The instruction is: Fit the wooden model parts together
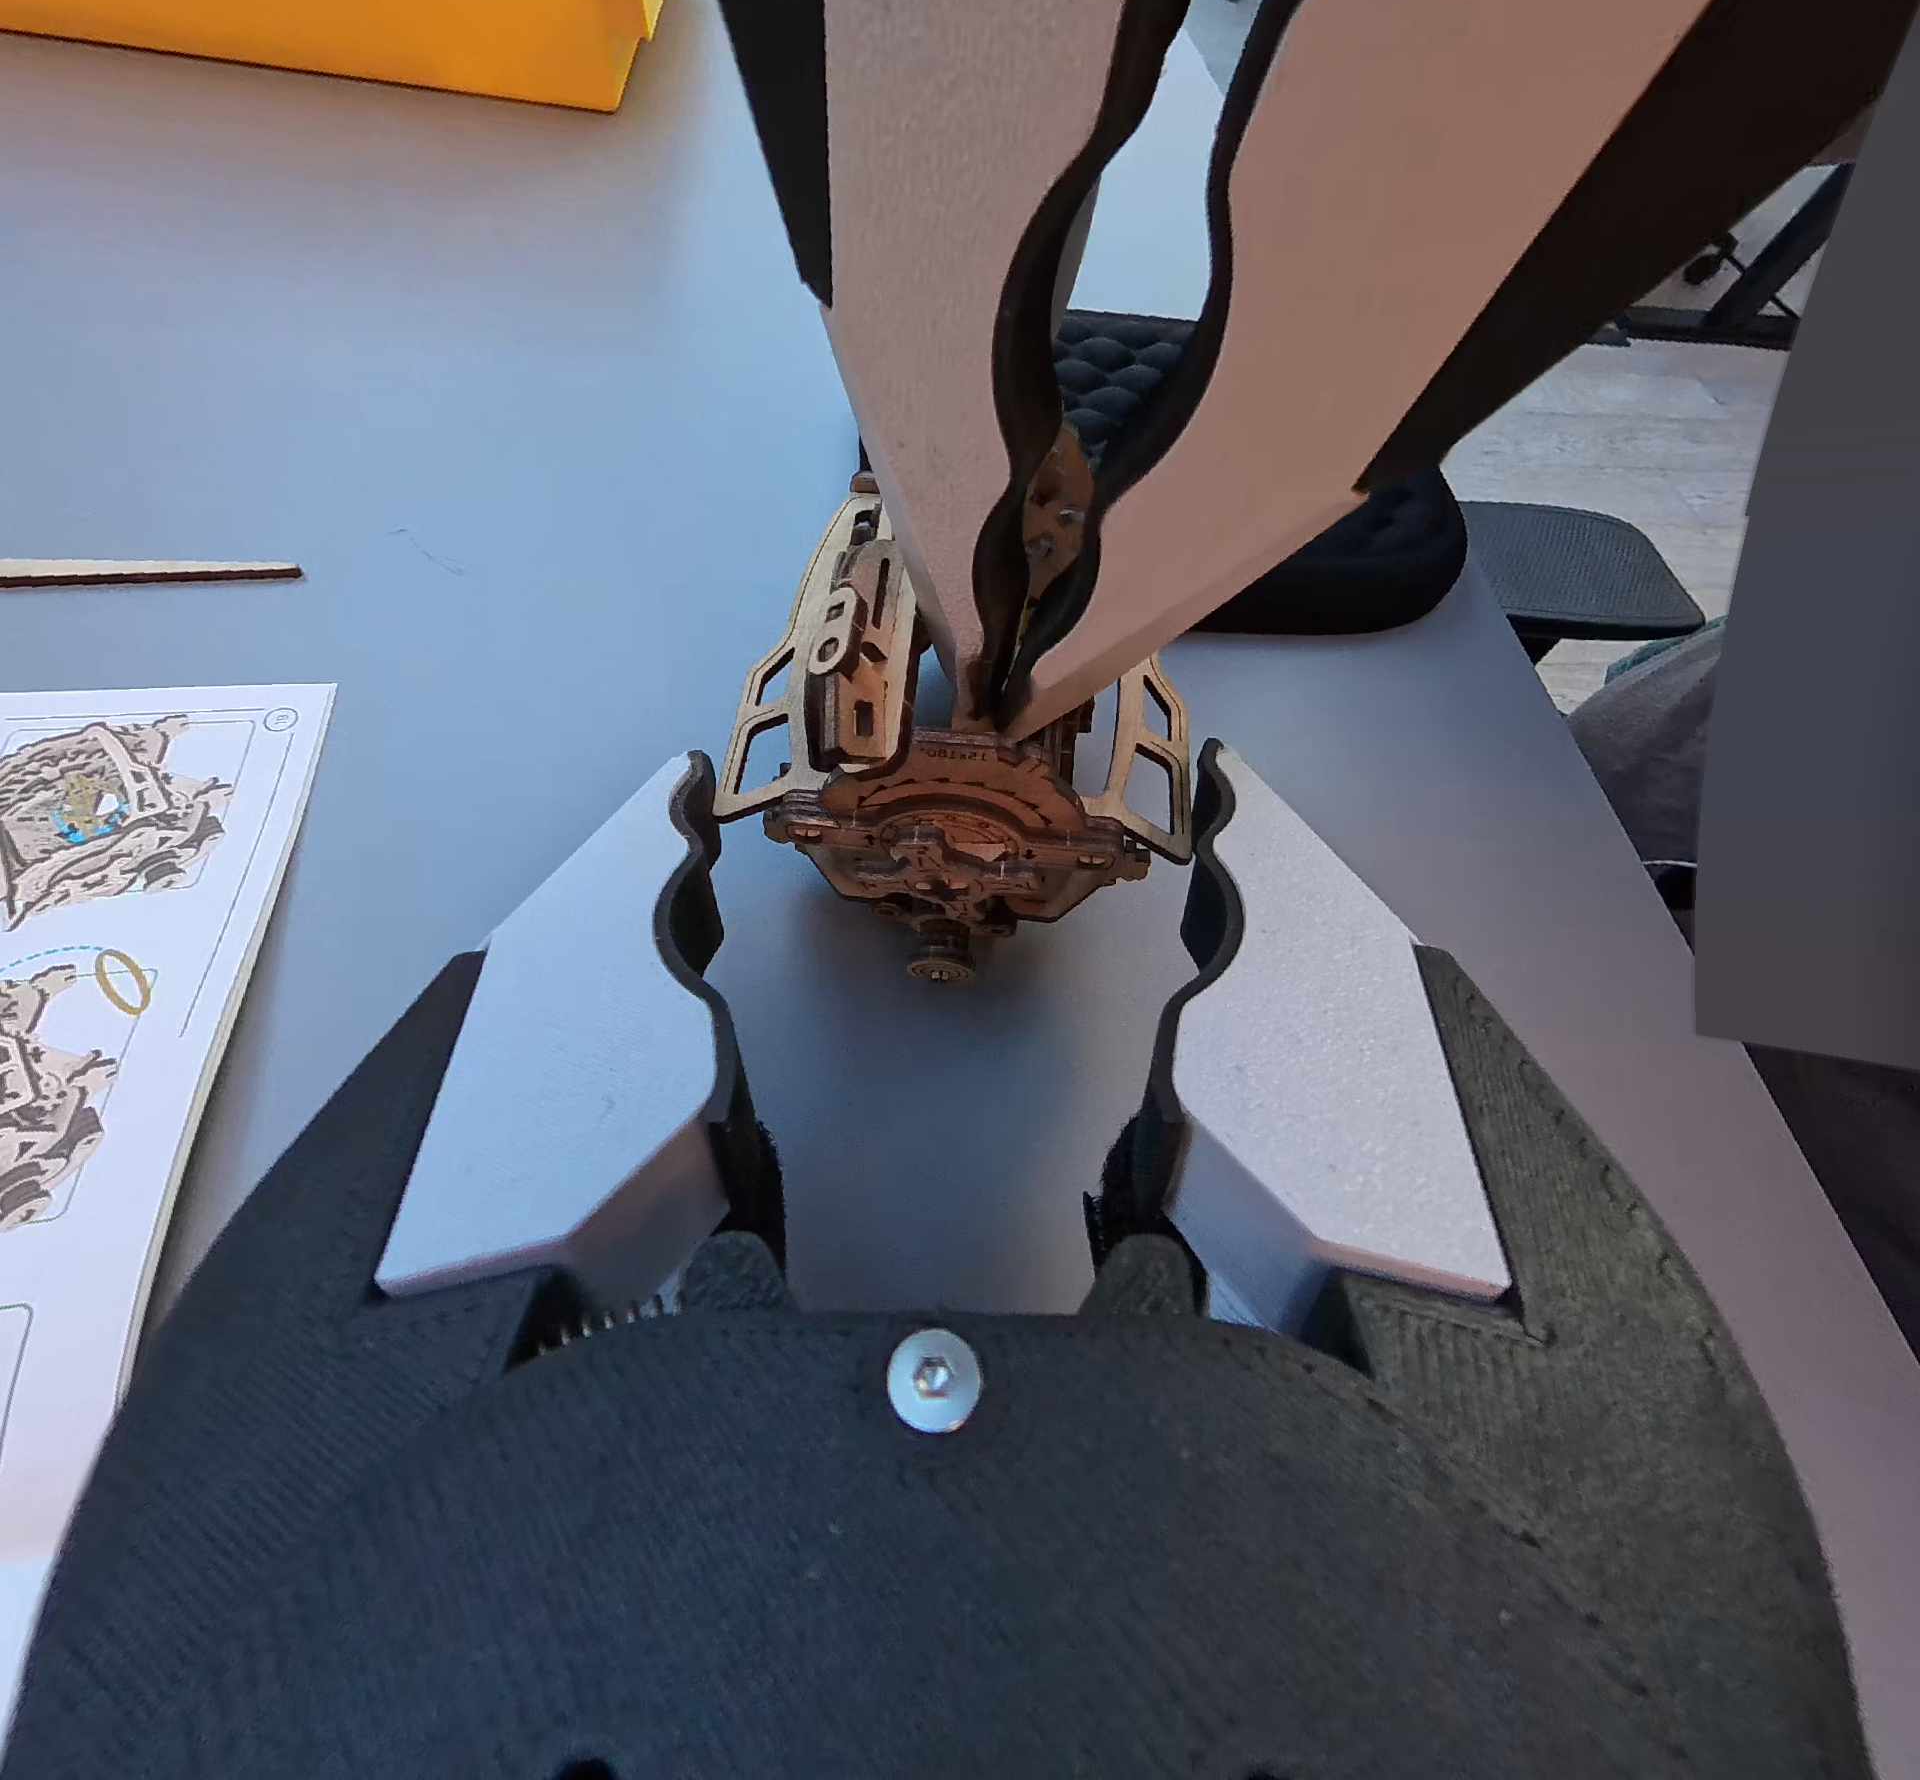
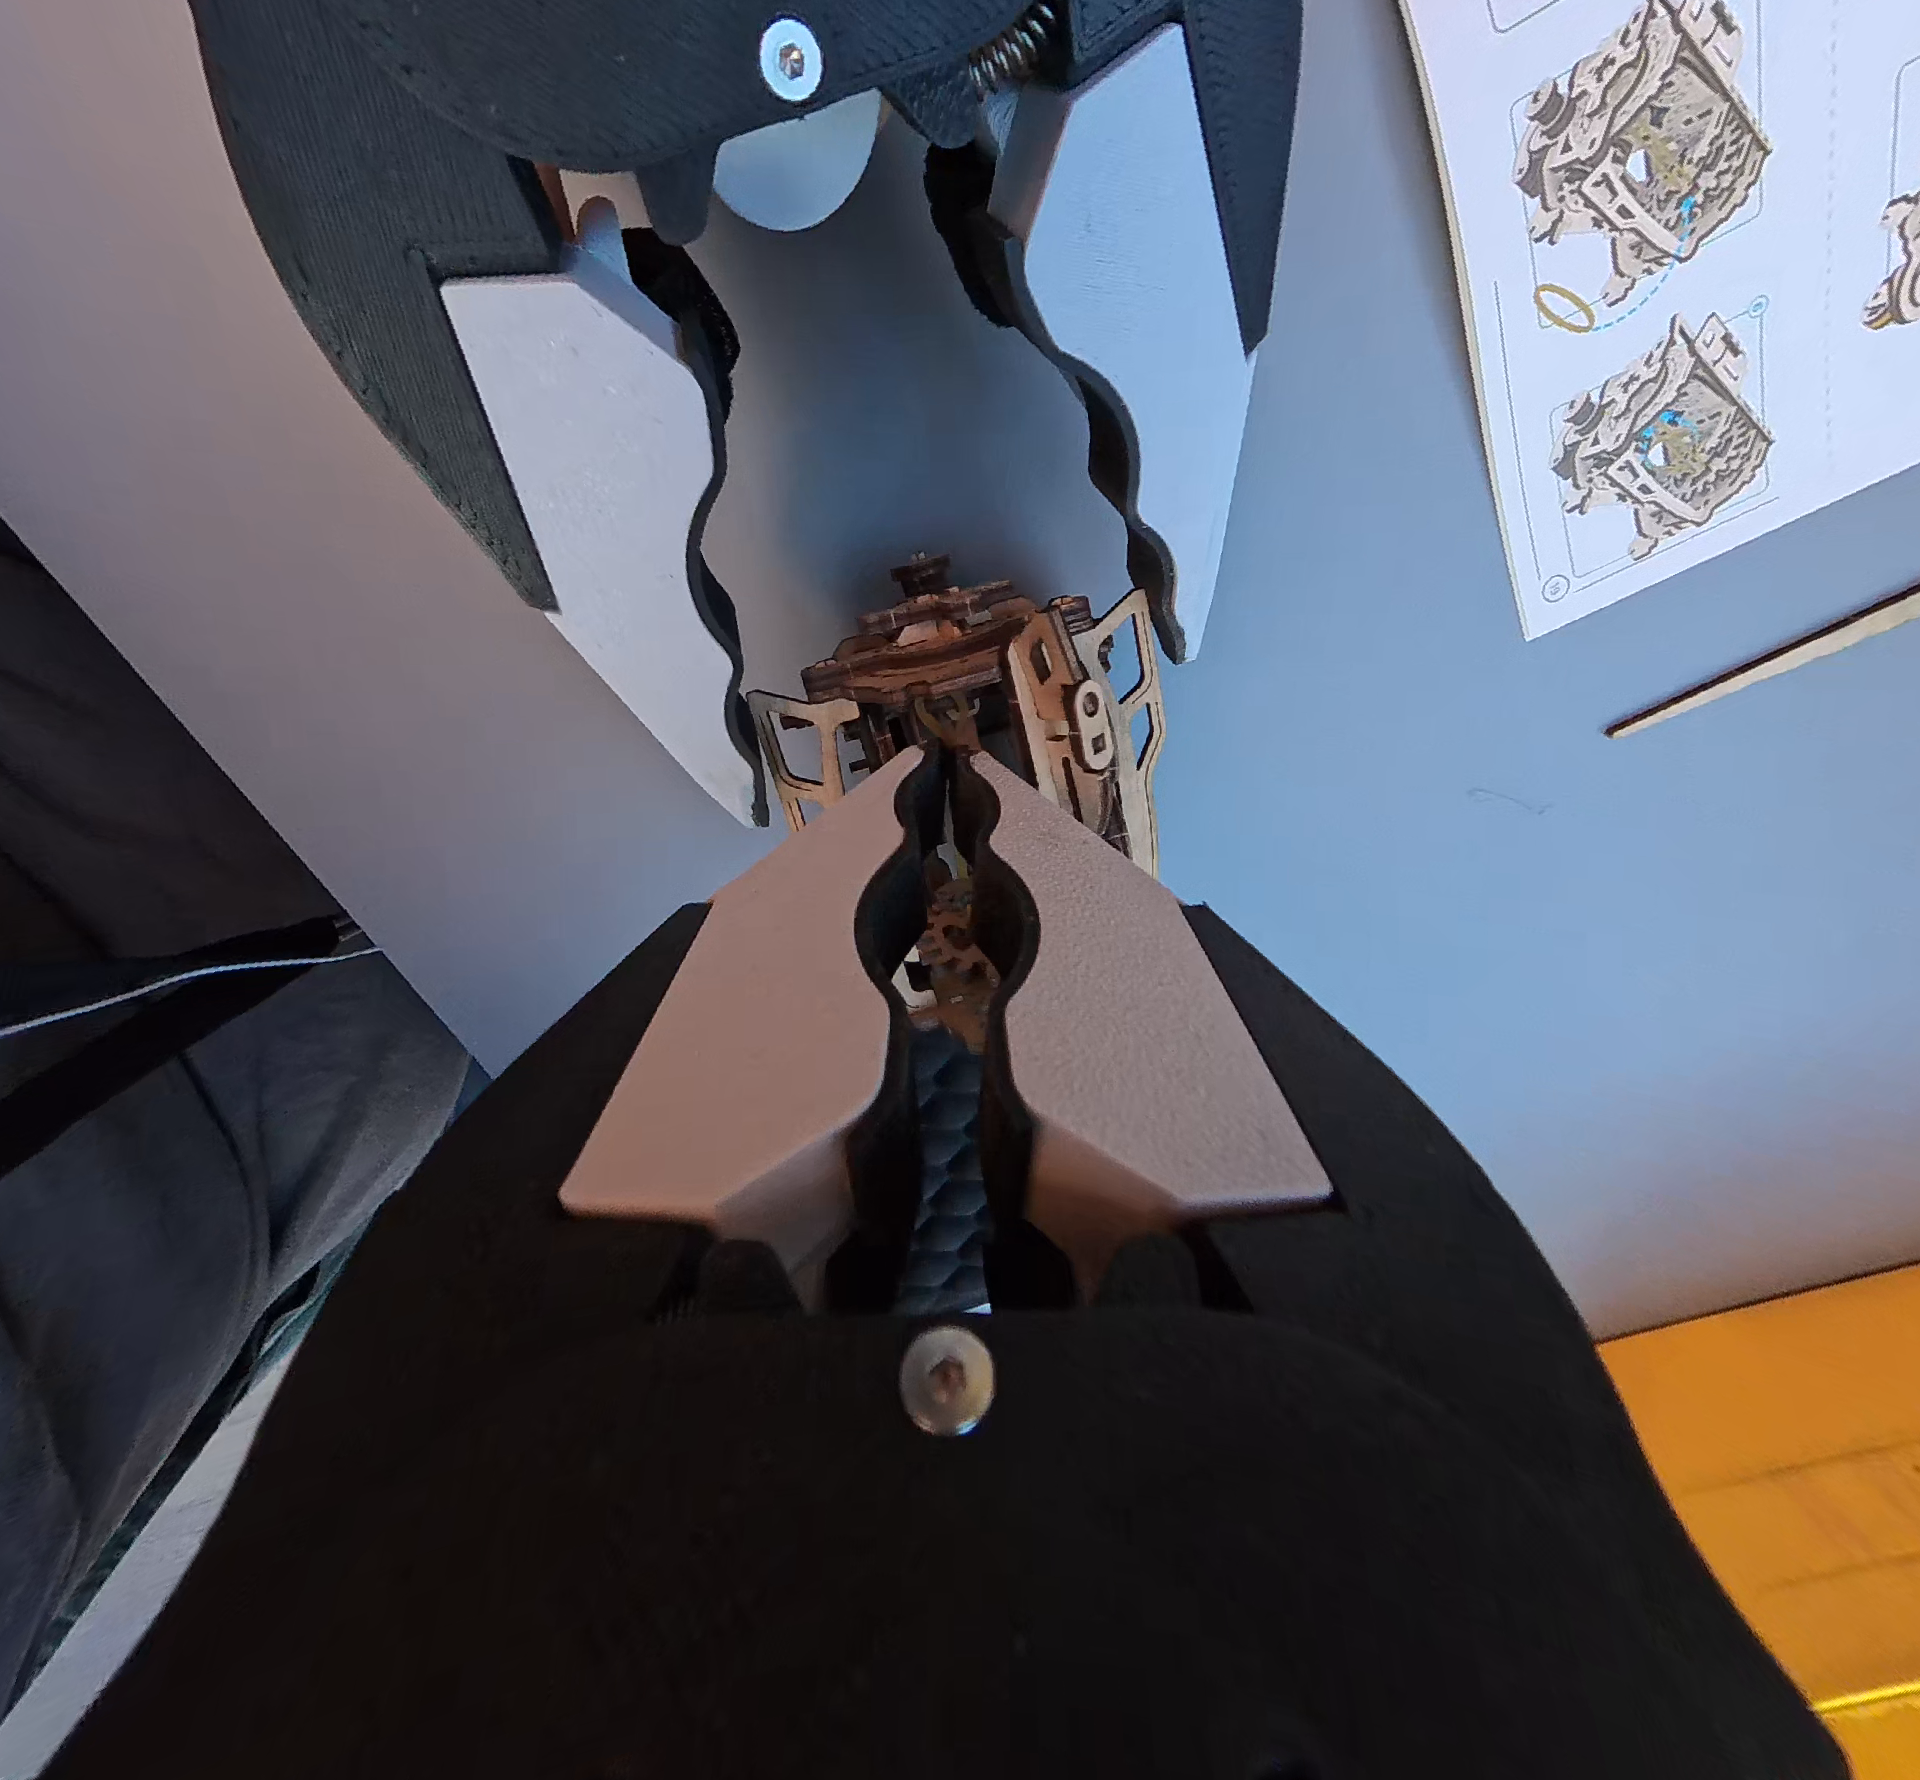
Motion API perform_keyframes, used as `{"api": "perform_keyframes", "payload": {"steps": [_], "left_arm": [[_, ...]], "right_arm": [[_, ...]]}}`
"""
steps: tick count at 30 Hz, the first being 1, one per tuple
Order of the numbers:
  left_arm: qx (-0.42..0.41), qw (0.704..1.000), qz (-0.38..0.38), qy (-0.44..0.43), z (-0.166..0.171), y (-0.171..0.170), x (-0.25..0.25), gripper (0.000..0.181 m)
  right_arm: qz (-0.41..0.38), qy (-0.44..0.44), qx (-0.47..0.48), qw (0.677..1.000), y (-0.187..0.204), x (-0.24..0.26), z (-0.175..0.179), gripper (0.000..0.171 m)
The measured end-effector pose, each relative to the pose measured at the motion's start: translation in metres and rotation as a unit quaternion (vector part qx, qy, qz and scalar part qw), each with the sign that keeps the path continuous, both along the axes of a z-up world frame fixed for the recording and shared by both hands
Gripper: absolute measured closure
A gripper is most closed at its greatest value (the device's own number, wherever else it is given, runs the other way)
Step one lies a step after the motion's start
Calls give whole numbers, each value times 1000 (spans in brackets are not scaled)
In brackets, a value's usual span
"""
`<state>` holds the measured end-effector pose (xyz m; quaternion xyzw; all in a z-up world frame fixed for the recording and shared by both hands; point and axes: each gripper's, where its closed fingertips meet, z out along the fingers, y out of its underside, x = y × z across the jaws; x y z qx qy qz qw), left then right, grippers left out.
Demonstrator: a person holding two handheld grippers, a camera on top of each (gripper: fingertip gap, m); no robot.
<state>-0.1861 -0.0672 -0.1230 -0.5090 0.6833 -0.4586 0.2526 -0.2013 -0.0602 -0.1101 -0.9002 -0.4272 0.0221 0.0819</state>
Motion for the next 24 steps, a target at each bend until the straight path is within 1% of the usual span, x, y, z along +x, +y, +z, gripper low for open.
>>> {"api": "perform_keyframes", "payload": {"steps": [11, 24], "left_arm": [[4, 1000, 3, -2, 0, -1, 0, 91], [5, 1000, 3, -2, 0, -1, 0, 91]], "right_arm": [[4, -9, 24, 1000, 0, -2, -3, 171], [39, -31, 31, 998, -1, -1, -6, 171]]}}
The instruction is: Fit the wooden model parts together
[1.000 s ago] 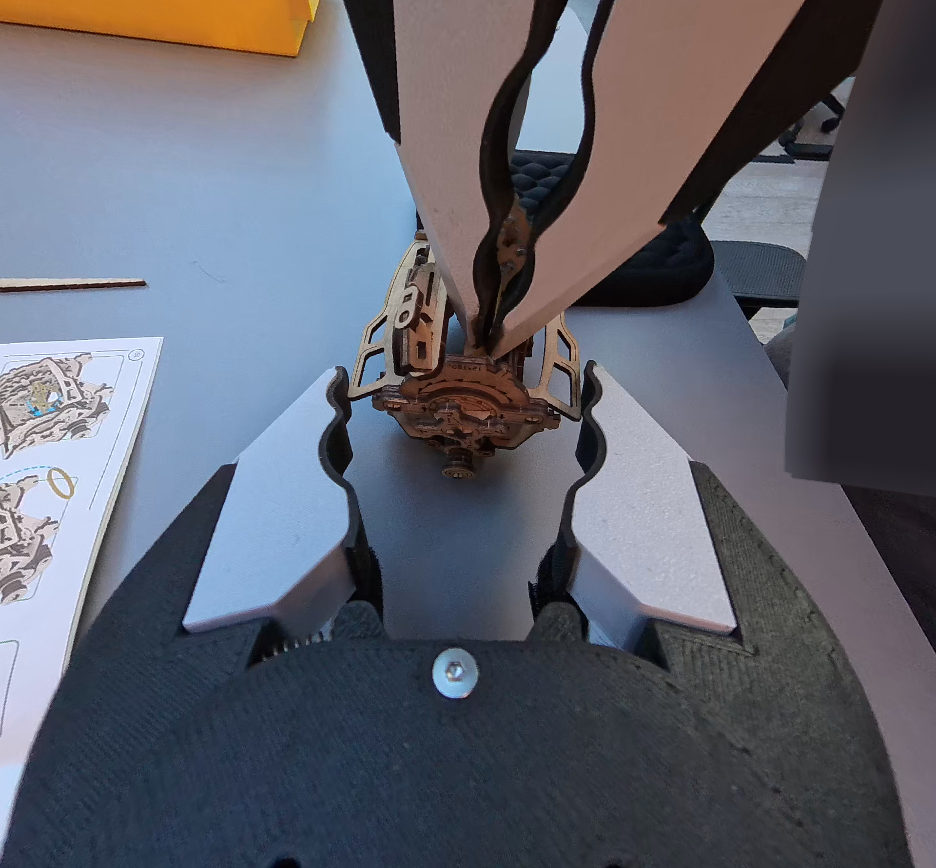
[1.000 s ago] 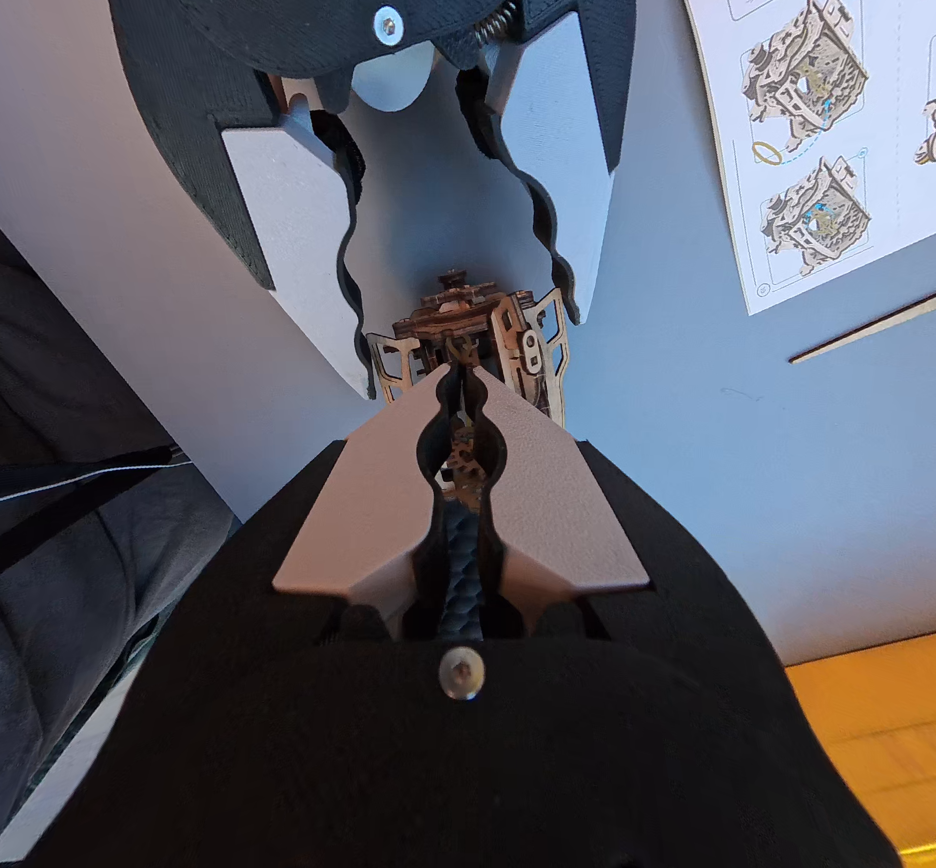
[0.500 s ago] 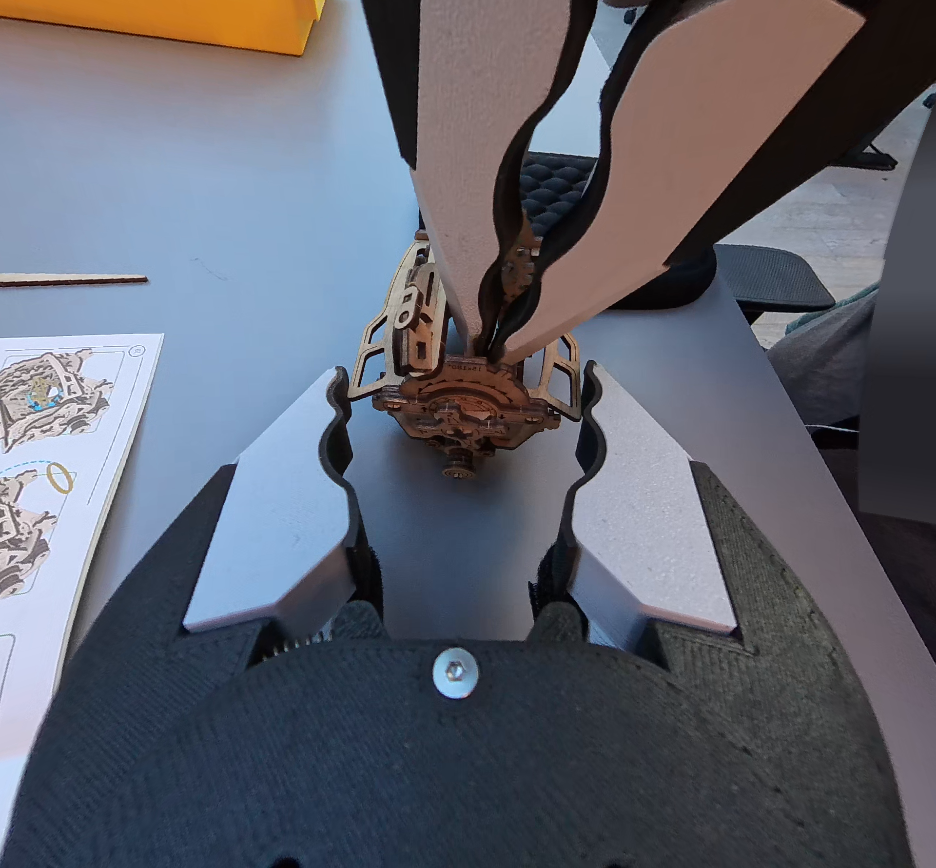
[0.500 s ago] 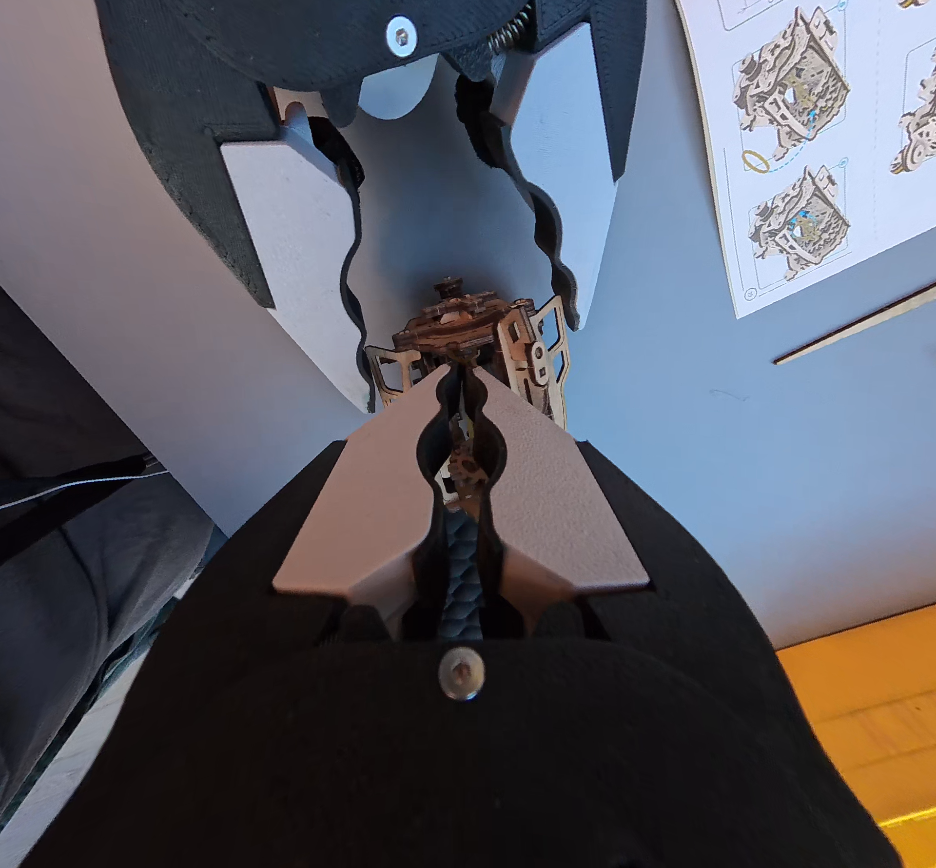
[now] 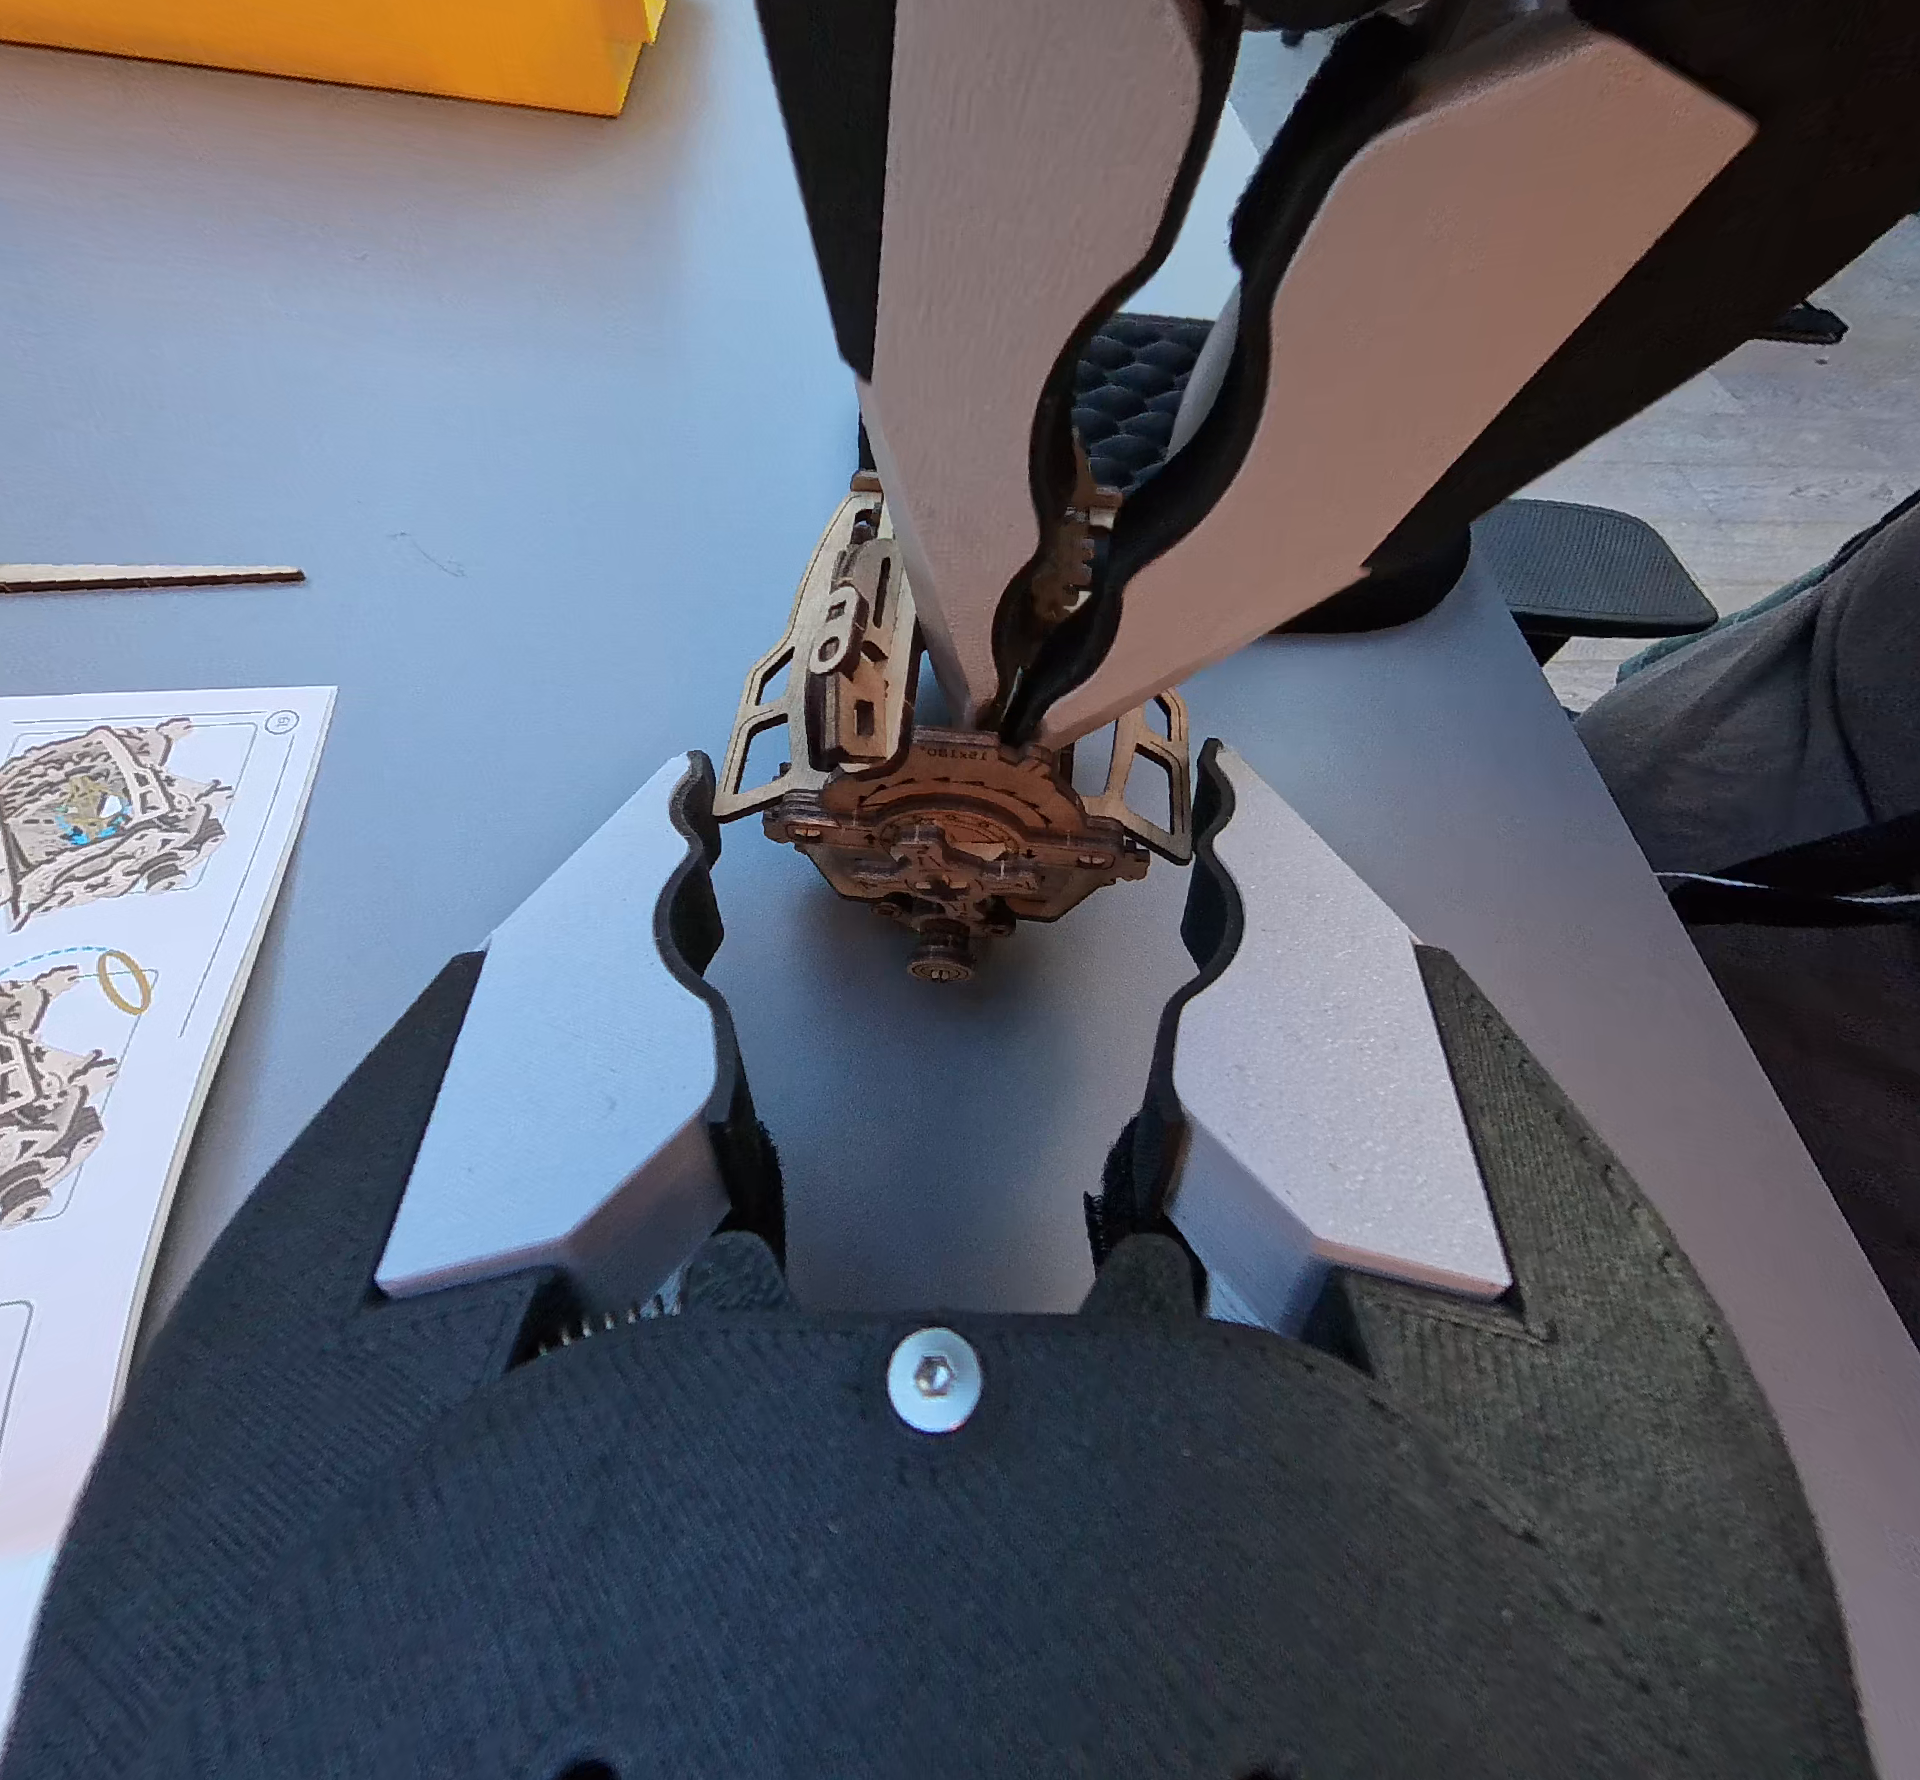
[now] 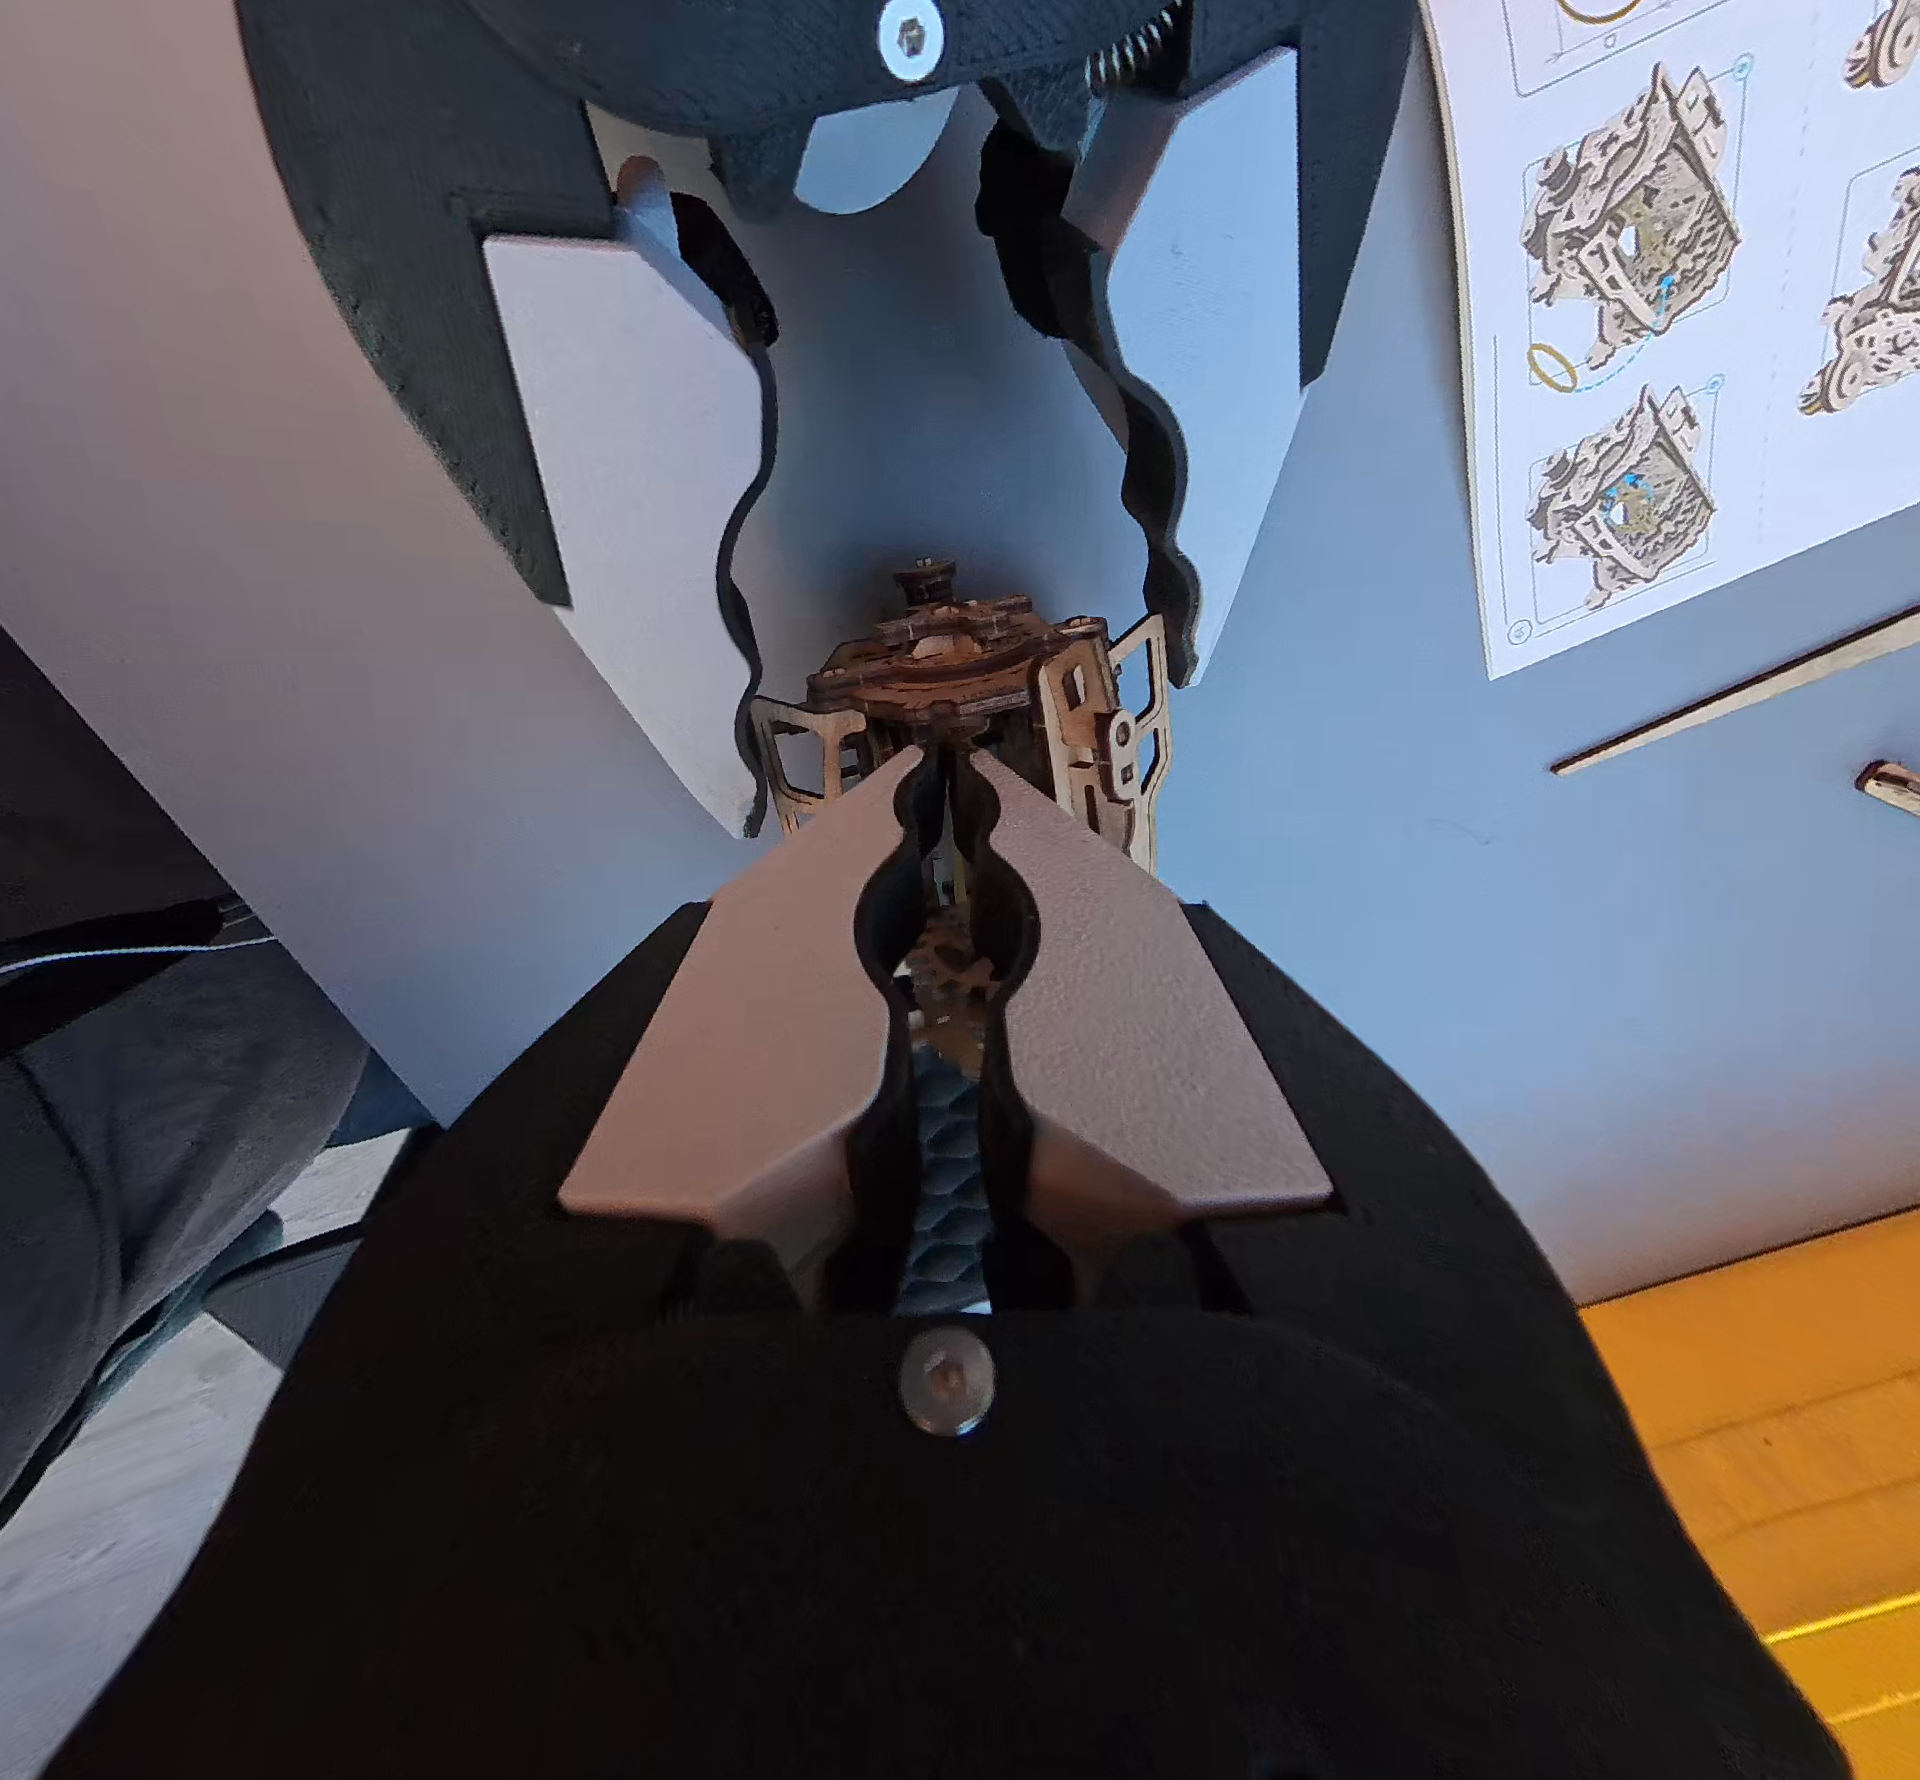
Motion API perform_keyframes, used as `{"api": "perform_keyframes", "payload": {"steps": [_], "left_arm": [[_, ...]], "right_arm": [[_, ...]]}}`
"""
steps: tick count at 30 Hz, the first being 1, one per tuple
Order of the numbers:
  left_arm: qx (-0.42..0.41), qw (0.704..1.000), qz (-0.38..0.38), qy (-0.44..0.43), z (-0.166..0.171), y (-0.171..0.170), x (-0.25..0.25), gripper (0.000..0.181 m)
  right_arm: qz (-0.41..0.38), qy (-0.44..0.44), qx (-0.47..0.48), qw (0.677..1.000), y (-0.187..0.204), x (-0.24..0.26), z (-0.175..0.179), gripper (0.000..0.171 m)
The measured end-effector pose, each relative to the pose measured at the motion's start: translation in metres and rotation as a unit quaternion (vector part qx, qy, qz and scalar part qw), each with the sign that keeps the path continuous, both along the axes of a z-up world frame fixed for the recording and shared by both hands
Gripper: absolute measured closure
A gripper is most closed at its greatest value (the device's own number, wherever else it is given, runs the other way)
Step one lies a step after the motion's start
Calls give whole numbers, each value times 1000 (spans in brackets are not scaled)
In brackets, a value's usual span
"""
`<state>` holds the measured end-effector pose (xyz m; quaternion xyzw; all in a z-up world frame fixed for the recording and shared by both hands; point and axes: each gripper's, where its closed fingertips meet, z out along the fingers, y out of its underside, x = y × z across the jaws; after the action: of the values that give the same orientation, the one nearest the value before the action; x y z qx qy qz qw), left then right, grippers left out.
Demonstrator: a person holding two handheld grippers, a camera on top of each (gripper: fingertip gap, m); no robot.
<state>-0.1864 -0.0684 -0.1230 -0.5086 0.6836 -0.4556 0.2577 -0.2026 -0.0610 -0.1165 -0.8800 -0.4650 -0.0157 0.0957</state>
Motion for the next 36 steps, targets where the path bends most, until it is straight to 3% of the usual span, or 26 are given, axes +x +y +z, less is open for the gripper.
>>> {"api": "perform_keyframes", "payload": {"steps": [17, 36], "left_arm": [[0, 1000, 0, -1, 0, 0, 0, 91], [0, 1000, -1, -1, 0, 0, 0, 91]], "right_arm": [[15, -14, -4, 1000, 0, -1, 1, 171], [66, -3, 60, 996, 2, -3, 8, 171]]}}
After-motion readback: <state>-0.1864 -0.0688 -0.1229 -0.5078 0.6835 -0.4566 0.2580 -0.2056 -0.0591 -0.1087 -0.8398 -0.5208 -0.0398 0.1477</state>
